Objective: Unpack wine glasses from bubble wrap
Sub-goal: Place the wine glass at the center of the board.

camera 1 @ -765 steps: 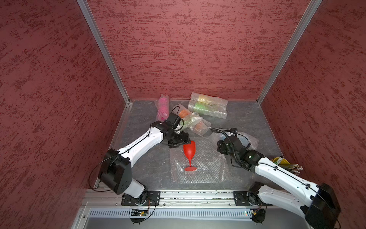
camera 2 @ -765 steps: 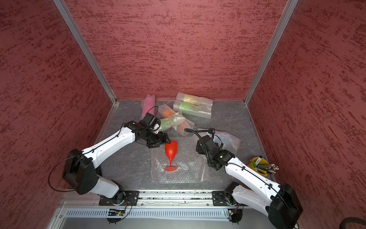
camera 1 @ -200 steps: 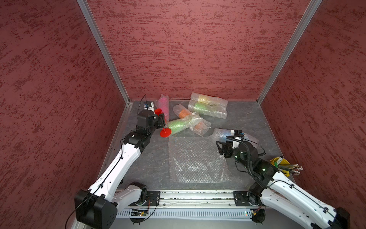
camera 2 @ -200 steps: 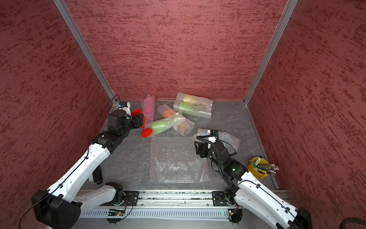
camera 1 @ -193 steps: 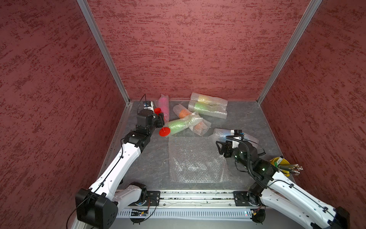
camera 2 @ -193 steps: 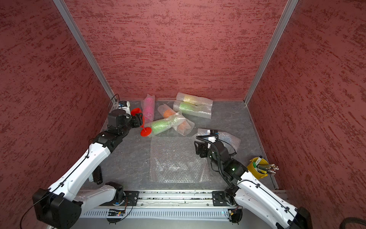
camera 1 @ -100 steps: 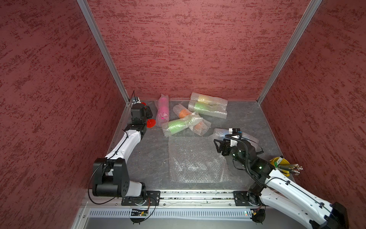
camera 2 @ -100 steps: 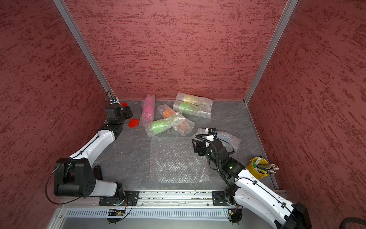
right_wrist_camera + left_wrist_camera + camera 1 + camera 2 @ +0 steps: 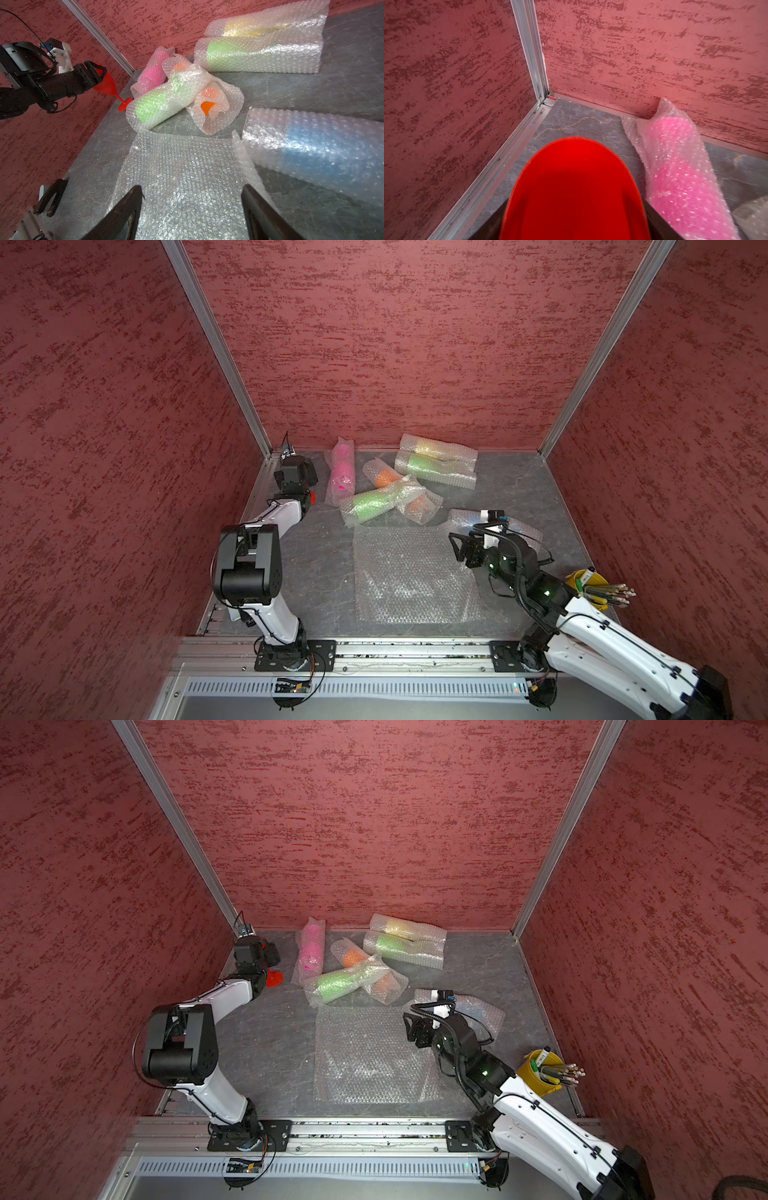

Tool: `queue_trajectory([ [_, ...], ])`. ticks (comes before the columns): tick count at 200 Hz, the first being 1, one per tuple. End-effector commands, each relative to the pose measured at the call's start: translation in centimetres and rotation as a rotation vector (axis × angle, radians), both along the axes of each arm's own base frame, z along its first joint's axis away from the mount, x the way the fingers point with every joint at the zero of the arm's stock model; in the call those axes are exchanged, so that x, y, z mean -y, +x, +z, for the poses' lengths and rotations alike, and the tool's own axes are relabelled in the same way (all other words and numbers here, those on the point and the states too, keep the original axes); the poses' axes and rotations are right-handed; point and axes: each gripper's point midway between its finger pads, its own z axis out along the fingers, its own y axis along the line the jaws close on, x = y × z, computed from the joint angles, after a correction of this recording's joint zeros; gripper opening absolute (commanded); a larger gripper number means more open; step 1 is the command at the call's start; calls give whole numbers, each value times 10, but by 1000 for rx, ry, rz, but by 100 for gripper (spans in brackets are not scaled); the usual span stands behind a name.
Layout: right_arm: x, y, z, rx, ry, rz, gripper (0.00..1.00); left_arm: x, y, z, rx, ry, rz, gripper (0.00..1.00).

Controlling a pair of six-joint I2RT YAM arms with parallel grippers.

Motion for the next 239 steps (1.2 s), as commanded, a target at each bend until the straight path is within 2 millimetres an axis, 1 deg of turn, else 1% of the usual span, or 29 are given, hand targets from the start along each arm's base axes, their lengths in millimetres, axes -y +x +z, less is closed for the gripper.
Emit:
queue_trajectory([
  [1,1,4,9,40,7,-7,77,-12,3,6,47,39,30,80],
  [32,-1,5,3,30,-8,-5,78,-14,-2,-2,65,-7,48,87],
  [65,2,8,2,32,-19,-23,78,-16,-3,-1,68,-20,58,92],
  [68,2,8,2,33,-19,-25,79,-17,-3,-2,64,-25,63,93],
  [74,3,8,2,36,-20,-27,79,-19,-4,-3,61,-37,78,100],
  [93,5,8,4,44,-21,-36,80,-21,-6,-5,51,-52,91,100],
  [108,6,8,6,48,-28,-37,81,-21,-6,0,54,-46,92,100],
  [123,8,8,8,51,-42,-41,82,-26,-10,11,64,-29,117,100],
  [135,9,8,12,59,-49,-43,82,-30,-14,27,78,-27,151,100],
  [148,10,8,16,66,-53,-45,83,-33,-20,49,94,-19,182,100],
  [177,12,9,28,83,-54,-56,84,-26,-38,102,99,89,259,100],
  [187,14,10,33,85,-58,-67,84,-20,-46,121,114,120,275,100],
  [194,15,10,36,87,-61,-75,84,-12,-51,135,132,134,267,100],
  [200,16,11,39,88,-66,-80,84,-3,-55,147,148,145,254,100],
  [207,17,11,44,92,-71,-83,84,12,-60,161,169,160,226,100],
  [221,19,14,51,93,-95,-97,84,51,-72,185,208,171,129,100],
  [231,21,17,55,89,-125,-108,84,91,-82,196,226,187,17,100],
  [235,22,18,57,86,-142,-113,84,104,-87,200,233,191,-16,100],
  [239,23,19,59,85,-156,-119,84,122,-91,202,235,196,-67,100],
])
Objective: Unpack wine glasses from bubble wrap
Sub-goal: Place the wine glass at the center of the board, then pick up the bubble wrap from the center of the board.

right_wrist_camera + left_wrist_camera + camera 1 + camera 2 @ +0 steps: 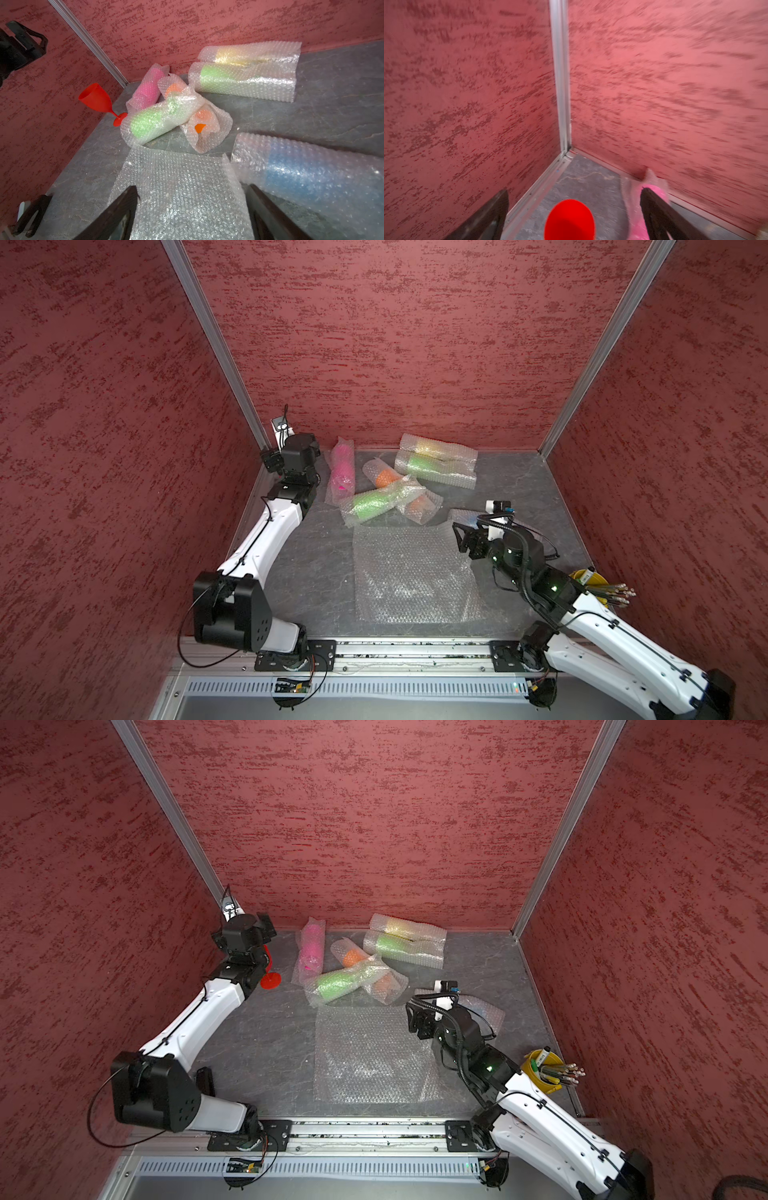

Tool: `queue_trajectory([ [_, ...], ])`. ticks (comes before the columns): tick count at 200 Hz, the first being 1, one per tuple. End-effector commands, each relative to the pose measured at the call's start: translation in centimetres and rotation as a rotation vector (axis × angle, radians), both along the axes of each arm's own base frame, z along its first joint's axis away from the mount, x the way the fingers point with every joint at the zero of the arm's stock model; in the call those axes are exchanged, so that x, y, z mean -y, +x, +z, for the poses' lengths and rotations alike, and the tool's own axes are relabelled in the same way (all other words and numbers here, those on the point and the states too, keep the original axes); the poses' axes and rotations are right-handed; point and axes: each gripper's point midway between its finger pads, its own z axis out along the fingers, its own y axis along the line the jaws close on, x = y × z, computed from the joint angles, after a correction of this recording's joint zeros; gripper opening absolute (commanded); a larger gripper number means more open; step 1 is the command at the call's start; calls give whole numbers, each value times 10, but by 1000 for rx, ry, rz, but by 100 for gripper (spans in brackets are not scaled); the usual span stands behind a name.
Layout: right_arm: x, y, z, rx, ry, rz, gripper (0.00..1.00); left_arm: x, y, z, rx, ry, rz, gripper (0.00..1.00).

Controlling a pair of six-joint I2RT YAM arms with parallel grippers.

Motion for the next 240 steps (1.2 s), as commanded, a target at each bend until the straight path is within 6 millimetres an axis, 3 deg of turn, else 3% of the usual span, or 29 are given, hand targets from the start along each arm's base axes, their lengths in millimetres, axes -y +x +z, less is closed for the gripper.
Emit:
queue_trajectory([
  [1,11,8,13,3,-85,-61,84,66,-27,14,-42,106,-154,100],
  [23,15,17,20,-15,-186,-86,84,139,-53,1,-155,86,-357,100],
  [32,15,21,22,-26,-237,-92,84,156,-64,-8,-215,19,-397,100],
  [54,15,30,24,-54,-344,-92,84,190,-92,-54,-455,-65,-571,100],
  [73,9,37,27,-59,-359,-86,84,187,-106,-89,-520,-242,-574,100],
  [103,-5,48,23,-97,-337,-79,84,174,-115,-139,-610,-778,-516,100],
  [131,-9,55,14,-134,-268,-116,84,175,-109,-154,-465,-1073,-393,100],
  [165,-6,55,5,-143,-155,-175,84,179,-90,-164,-392,-1245,-169,100],
  [210,2,46,6,-134,-101,-202,83,182,-82,-218,-481,-1391,179,100],
  [240,10,40,8,-113,-83,-217,83,190,-65,-229,-468,-1422,246,100],
])
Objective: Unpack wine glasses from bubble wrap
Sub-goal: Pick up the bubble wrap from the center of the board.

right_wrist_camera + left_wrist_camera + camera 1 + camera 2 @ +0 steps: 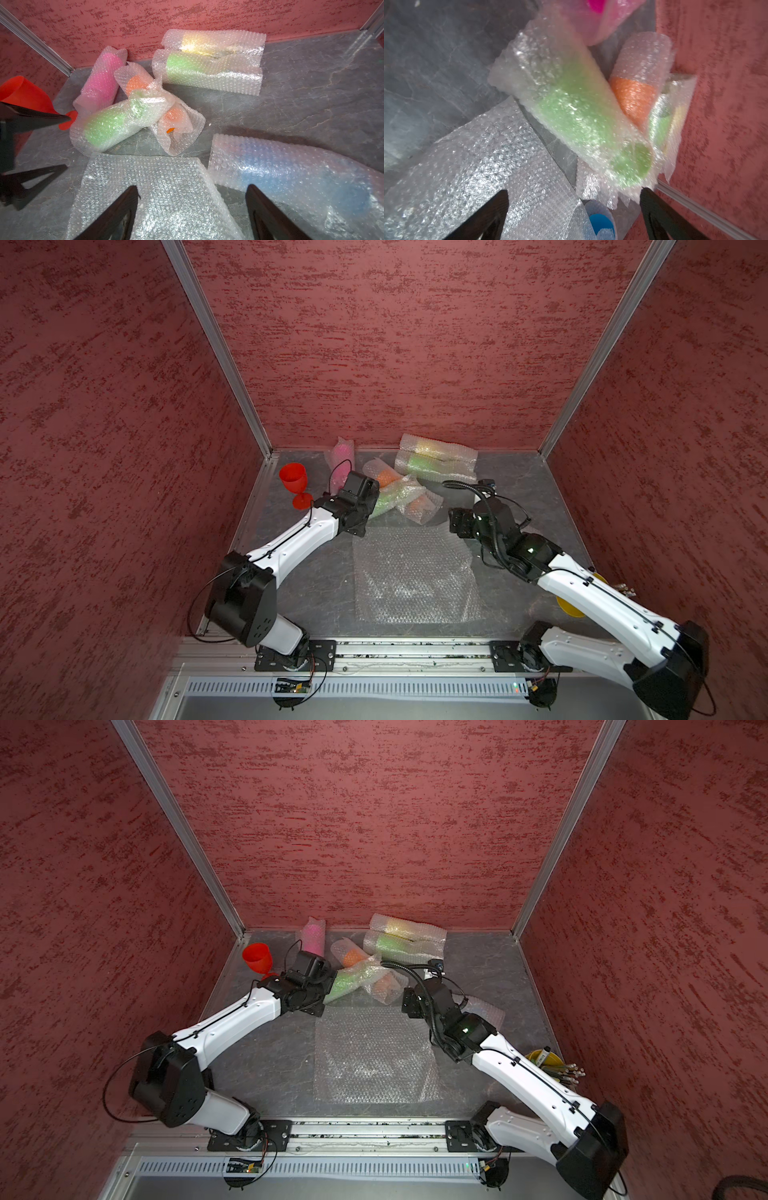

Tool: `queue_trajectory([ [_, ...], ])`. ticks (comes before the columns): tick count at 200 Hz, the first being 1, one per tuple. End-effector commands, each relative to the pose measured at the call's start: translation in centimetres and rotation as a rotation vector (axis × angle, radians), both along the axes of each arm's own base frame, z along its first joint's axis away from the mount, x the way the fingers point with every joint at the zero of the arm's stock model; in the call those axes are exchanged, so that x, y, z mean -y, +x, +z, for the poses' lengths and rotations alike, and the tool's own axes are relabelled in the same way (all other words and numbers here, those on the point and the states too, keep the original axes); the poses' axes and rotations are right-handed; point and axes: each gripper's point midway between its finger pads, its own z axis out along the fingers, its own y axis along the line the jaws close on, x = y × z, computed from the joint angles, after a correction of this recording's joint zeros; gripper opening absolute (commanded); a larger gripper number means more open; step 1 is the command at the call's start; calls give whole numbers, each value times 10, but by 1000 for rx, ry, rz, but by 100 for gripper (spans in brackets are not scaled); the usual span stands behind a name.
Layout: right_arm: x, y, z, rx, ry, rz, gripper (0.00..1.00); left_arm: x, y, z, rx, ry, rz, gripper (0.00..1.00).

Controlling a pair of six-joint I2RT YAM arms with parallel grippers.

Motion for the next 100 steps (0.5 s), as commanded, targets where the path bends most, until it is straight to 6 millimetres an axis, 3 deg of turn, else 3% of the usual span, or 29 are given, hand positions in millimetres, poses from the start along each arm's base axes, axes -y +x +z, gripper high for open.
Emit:
queue_trajectory([
  [1,10,1,14,59,54,-54,83,0,8,-4,-46,-48,127,100],
  [100,17,-7,6,65,-1,-32,83,3,49,-37,-90,-114,351,100],
])
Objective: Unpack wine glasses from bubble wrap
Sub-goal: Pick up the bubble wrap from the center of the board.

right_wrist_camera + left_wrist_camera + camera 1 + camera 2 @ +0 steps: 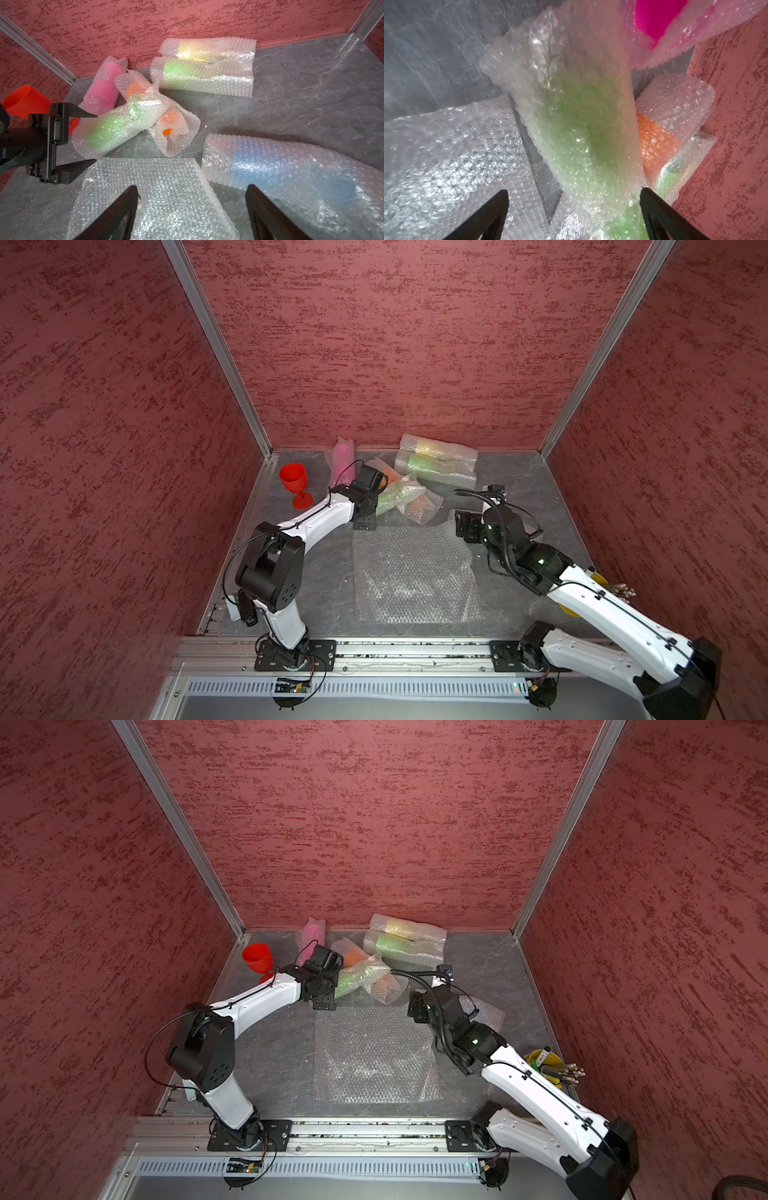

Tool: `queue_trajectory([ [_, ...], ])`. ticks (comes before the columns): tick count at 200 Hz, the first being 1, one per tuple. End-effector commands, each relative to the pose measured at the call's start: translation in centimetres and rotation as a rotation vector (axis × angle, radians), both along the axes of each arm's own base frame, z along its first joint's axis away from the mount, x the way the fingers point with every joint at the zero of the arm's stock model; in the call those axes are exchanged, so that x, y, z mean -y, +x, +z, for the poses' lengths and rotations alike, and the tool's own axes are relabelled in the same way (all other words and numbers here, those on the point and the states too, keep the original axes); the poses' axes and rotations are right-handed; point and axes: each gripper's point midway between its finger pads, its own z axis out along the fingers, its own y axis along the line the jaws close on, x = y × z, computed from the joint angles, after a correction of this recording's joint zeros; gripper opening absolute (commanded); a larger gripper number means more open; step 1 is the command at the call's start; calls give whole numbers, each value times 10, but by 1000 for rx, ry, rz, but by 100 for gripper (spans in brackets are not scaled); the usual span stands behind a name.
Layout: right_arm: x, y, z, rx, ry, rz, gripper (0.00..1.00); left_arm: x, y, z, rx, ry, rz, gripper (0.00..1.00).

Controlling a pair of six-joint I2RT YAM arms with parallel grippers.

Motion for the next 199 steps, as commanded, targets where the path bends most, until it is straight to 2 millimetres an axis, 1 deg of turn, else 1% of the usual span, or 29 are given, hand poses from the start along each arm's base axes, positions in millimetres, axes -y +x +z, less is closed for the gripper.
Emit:
queue_trajectory([
  [1,5,3,6,32,-8,-19,83,-4,13,-4,3,-19,84,100],
  [18,4,3,5,30,-6,-13,83,-6,23,-7,2,-18,105,100],
  [38,3,2,4,25,-3,-11,83,-9,31,-18,-20,-27,128,100],
  [66,3,2,4,24,-1,-11,83,-9,35,-35,-53,-27,142,100],
  [87,3,2,3,22,-4,-11,83,-8,38,-41,-56,-32,142,100],
  [92,3,2,3,21,-3,-11,83,-8,40,-40,-50,-33,140,100],
  [106,3,2,2,20,-4,-12,83,-7,42,-38,-37,-24,130,97],
  [128,3,2,3,22,-2,-13,83,-8,46,-29,0,-25,118,87],
  [152,4,2,7,28,2,-18,83,-14,46,-20,24,-21,118,78],
  [171,6,2,10,34,0,-24,83,-17,44,-15,33,-22,114,78],
  [199,7,2,15,40,1,-29,82,-20,40,-1,57,-24,101,77],
])
